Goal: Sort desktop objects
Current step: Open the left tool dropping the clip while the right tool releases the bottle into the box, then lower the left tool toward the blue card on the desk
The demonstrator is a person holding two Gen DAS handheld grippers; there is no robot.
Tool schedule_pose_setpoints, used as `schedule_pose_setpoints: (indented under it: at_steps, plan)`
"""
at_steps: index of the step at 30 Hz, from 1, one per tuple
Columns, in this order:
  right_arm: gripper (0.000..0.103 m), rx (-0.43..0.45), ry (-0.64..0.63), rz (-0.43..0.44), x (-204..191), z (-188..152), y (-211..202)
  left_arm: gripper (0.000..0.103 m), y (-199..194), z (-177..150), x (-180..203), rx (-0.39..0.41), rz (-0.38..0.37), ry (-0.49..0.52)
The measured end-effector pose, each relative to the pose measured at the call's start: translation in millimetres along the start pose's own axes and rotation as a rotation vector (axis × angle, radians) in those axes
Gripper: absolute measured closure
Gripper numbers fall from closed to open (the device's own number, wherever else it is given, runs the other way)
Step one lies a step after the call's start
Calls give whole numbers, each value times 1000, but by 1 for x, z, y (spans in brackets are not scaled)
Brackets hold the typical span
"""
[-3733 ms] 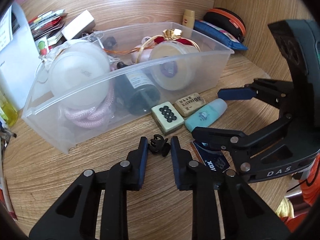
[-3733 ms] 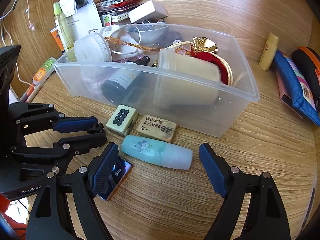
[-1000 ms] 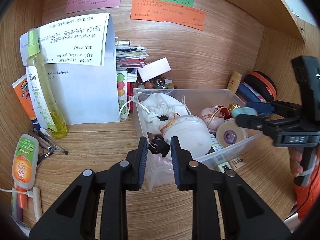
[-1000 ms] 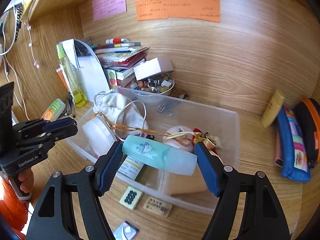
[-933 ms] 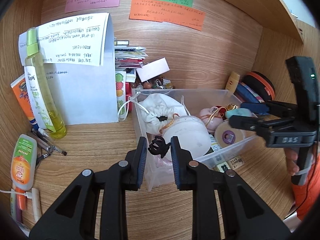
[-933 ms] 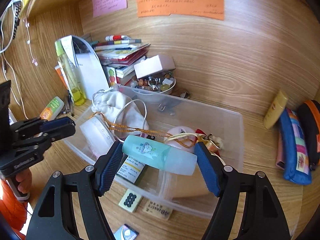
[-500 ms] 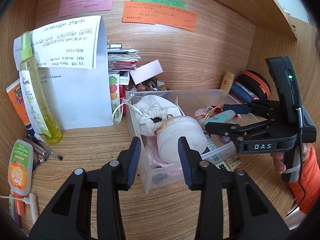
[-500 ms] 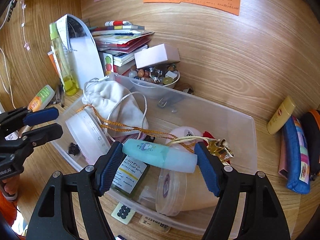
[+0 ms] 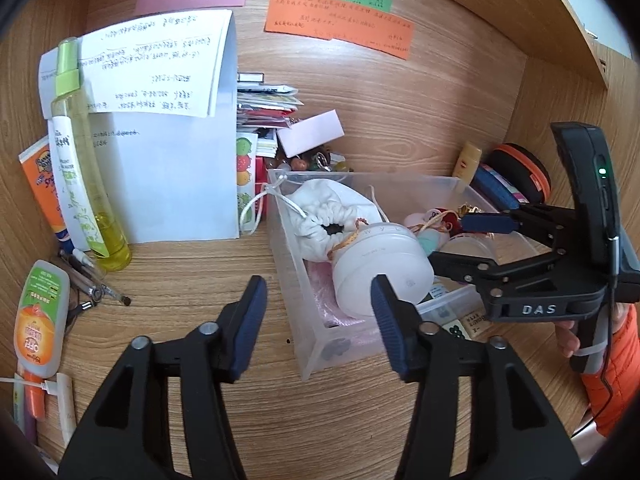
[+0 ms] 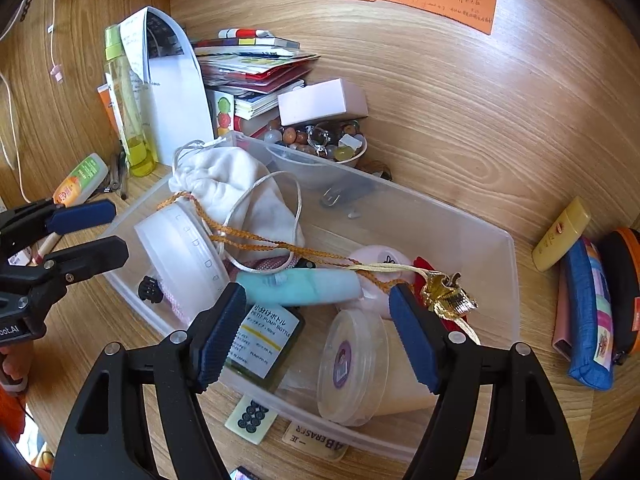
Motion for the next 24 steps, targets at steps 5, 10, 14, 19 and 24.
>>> schedule_pose_setpoints:
  at_steps: [5,10,14,19,24]
  plan:
    - [31,19,20,4,1,-4,-18,46,-2,1,-4,16,32,-5]
    - [29,46,20,-11,2,-13,-40,45,-5,-3,-5,20,75,-5]
    - [26,59,21,-35,8,-26,-56,33,-15,-4,-2,39,75,-12]
    - [26,51,32,-44,15,-43,-64,27,-30,-4,6,58,87,13]
    - [26,33,31,-41,14,-62,-67,20,-36,-10,16,39,80,27]
Point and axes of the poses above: each gripper's, at about its wrist camera, not at the fingertips, and y roughly the way its jaws point, x to its right, z to its top, the point moved 9 cm from there along y, roughly the way its jaws point
